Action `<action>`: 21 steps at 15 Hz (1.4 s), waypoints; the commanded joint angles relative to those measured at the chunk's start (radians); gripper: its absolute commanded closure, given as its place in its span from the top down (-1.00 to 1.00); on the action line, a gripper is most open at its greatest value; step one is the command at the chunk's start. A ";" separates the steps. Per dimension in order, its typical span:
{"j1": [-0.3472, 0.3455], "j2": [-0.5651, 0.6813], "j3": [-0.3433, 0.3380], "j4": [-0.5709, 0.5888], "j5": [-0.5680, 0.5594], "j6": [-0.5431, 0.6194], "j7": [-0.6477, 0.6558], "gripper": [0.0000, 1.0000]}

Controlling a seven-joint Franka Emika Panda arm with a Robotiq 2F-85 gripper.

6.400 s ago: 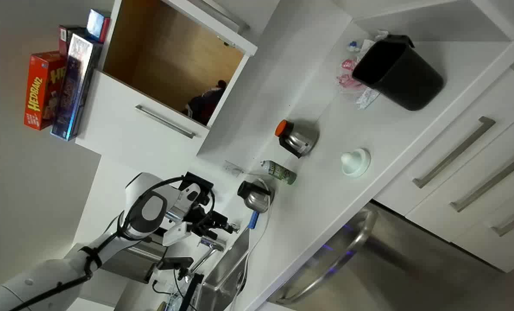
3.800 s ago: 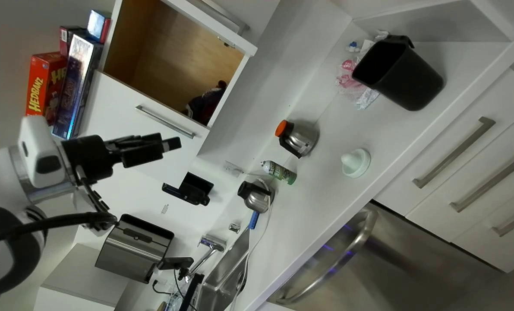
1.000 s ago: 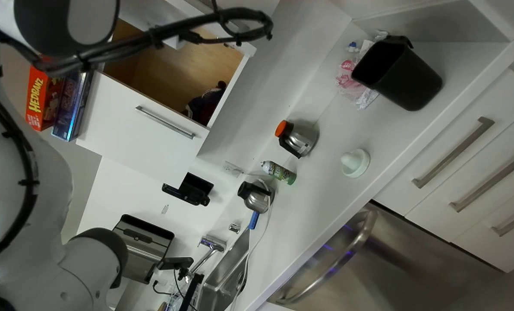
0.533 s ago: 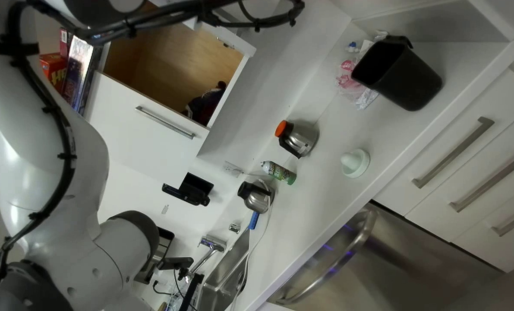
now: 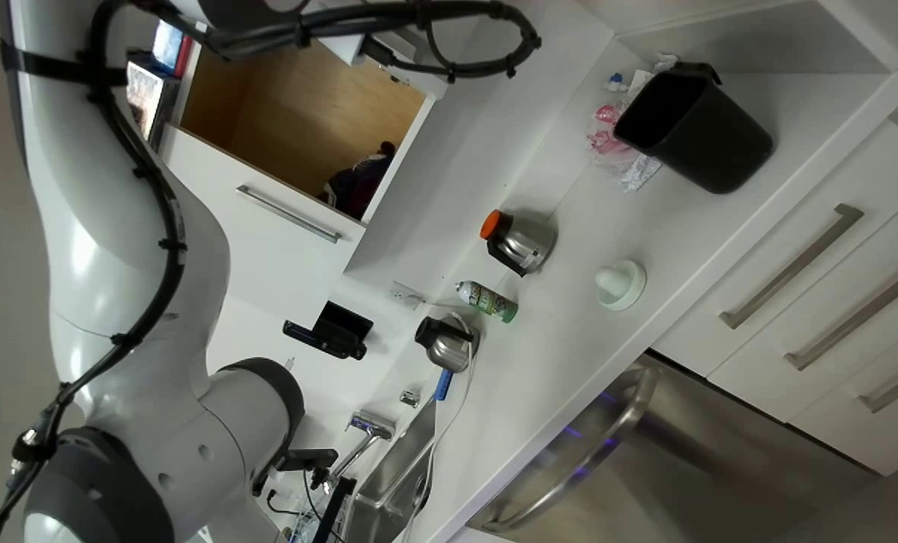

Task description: Close the upper cabinet door

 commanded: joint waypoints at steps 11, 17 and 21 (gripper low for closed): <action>-0.173 -0.074 0.508 0.029 -0.367 -0.019 0.028 -1.00; -0.088 -0.114 0.489 -0.013 -0.376 -0.092 0.002 -1.00; -0.042 -0.135 0.501 -0.037 -0.384 -0.142 -0.021 -1.00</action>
